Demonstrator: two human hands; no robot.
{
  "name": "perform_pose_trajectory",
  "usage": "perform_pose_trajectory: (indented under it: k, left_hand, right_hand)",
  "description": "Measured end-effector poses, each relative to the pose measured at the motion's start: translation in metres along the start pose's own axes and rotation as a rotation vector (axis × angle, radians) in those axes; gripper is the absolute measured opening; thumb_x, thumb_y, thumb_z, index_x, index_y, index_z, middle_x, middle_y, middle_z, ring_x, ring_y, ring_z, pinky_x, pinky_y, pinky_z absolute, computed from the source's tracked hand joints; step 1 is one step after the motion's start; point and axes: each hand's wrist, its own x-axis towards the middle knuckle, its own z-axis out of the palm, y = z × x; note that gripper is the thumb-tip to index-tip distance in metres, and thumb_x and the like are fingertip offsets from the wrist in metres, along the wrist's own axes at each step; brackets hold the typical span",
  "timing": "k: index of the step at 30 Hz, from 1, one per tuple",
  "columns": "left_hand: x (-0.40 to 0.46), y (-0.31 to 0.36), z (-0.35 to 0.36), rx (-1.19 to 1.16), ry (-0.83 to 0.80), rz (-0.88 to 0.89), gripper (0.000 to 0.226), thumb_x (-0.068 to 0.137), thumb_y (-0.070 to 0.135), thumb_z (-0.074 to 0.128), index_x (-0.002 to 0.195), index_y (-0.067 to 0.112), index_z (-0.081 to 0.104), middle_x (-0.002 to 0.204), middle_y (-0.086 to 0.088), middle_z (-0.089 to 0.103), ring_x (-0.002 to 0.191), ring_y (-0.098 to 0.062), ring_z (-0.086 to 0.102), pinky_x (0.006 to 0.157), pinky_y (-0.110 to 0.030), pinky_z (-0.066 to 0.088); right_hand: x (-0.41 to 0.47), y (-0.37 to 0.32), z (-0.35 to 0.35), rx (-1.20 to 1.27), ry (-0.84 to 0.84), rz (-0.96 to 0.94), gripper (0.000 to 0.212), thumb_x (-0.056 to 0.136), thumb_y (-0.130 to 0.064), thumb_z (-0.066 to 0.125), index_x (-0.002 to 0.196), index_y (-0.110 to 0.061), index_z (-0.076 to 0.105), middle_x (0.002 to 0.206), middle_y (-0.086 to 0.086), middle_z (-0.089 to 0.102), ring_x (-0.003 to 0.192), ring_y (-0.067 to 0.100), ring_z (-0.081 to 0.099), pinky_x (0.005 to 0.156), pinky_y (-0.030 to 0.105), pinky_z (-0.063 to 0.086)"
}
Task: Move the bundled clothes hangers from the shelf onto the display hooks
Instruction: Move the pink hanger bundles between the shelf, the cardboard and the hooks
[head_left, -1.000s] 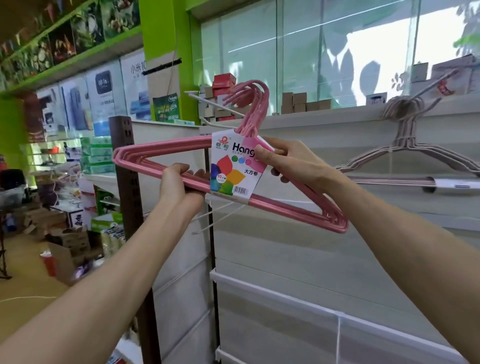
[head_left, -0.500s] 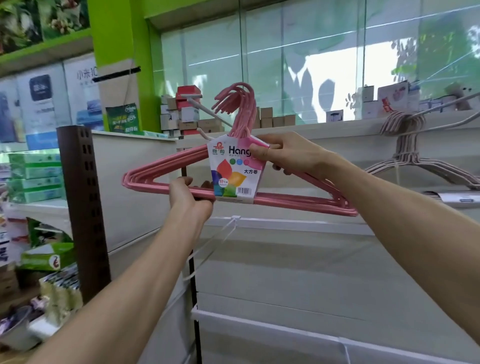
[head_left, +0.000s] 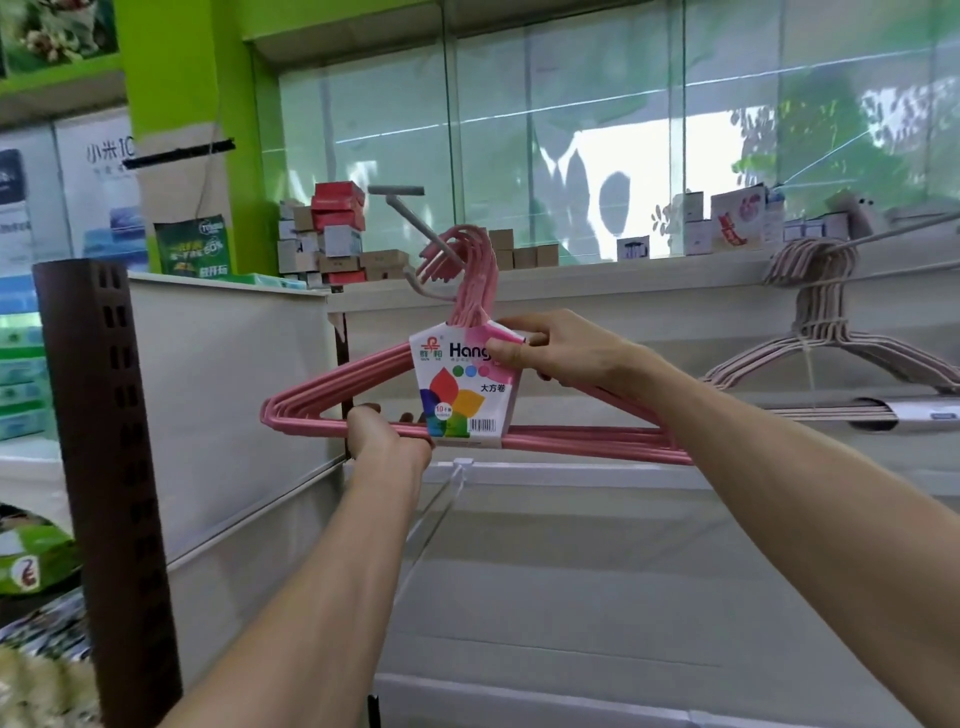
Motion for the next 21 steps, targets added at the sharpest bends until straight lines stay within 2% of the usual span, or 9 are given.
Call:
perform_pose_trajectory:
  k: [5,10,13,16,18,21]
  left_hand:
    - [0.015,-0.011,0.007,-0.017,0.009,-0.037,0.031,0.100,0.024,0.038,0.129,0.018,0.043,0.124,-0.019,0.049,0.112,-0.037,0.056,0.097,-0.057,0.050]
    - [0.034,-0.015,0.010,0.007,0.021,-0.087,0.029,0.097,0.027,0.043,0.125,0.019,0.042,0.124,-0.019,0.052,0.108,-0.036,0.059,0.094,-0.055,0.052]
    - [0.044,-0.017,0.010,0.037,0.028,-0.076,0.028,0.095,0.024,0.045,0.123,0.018,0.043,0.124,-0.018,0.054,0.107,-0.034,0.059,0.093,-0.053,0.052]
    - [0.046,-0.016,0.010,0.080,0.019,-0.050,0.023,0.098,0.018,0.044,0.121,0.016,0.041,0.123,-0.019,0.052,0.108,-0.036,0.059,0.094,-0.056,0.052]
    - [0.049,-0.013,0.009,0.153,-0.002,-0.074,0.024,0.098,0.015,0.046,0.122,0.014,0.043,0.122,-0.021,0.054,0.106,-0.040,0.060,0.090,-0.060,0.053]
    - [0.050,-0.005,0.004,0.345,-0.044,-0.109,0.029,0.097,0.014,0.050,0.125,0.008,0.049,0.119,-0.026,0.060,0.101,-0.043,0.063,0.083,-0.061,0.054]
  right_hand:
    - [0.011,0.008,0.001,-0.026,-0.003,0.042,0.051,0.096,-0.040,0.060,0.142,-0.020,0.053,0.099,-0.014,0.068,0.079,-0.007,0.063,0.054,0.001,0.039]
    - [0.022,0.018,0.002,-0.045,-0.008,0.071,0.049,0.097,-0.037,0.058,0.142,-0.019,0.050,0.097,-0.017,0.064,0.083,-0.004,0.059,0.056,0.002,0.041]
    - [0.026,0.022,0.005,-0.076,-0.022,0.101,0.057,0.095,-0.045,0.059,0.146,-0.022,0.046,0.116,-0.005,0.066,0.100,0.005,0.060,0.069,0.012,0.044]
    - [0.029,0.025,0.007,-0.082,-0.023,0.129,0.065,0.092,-0.052,0.060,0.149,-0.024,0.044,0.128,-0.002,0.064,0.115,0.014,0.059,0.081,0.021,0.047]
    - [0.028,0.026,0.008,-0.085,-0.029,0.132,0.065,0.091,-0.052,0.060,0.148,-0.025,0.044,0.128,-0.004,0.064,0.113,0.013,0.060,0.081,0.021,0.048]
    - [0.026,0.024,0.008,-0.060,-0.035,0.146,0.064,0.092,-0.050,0.061,0.148,-0.025,0.045,0.114,-0.010,0.063,0.100,0.002,0.059,0.078,0.018,0.045]
